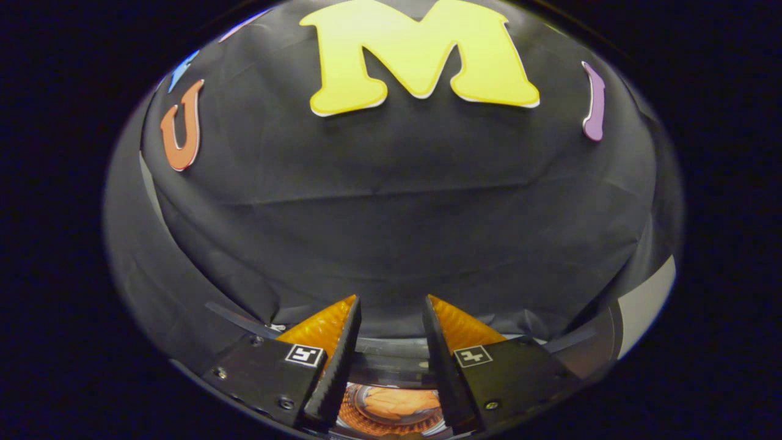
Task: Put the clothes into the washing machine and then close the washing machine lid.
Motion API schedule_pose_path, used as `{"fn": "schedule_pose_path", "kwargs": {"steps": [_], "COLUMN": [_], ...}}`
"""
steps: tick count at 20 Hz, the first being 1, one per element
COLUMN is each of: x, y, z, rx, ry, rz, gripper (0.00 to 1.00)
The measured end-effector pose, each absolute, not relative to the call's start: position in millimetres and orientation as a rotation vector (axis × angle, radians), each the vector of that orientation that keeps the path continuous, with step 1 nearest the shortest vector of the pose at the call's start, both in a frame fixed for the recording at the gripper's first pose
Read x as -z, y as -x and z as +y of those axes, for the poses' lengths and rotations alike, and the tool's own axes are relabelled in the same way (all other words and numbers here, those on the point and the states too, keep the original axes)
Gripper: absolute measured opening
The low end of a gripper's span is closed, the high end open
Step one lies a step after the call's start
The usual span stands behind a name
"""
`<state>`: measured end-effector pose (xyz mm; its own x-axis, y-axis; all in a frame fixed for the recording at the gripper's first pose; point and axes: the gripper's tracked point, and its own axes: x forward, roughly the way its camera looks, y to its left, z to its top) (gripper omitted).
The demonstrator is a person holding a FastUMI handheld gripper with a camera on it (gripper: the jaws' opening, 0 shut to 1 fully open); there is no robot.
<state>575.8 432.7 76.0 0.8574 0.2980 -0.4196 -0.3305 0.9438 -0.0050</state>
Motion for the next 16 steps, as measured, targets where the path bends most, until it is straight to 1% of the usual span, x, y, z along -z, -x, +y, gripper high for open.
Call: {"fn": "schedule_pose_path", "kwargs": {"steps": [16], "x": [-70], "y": [-542], "z": [427], "rx": [-0.353], "ry": [0.081], "rz": [0.380], "gripper": [0.64]}}
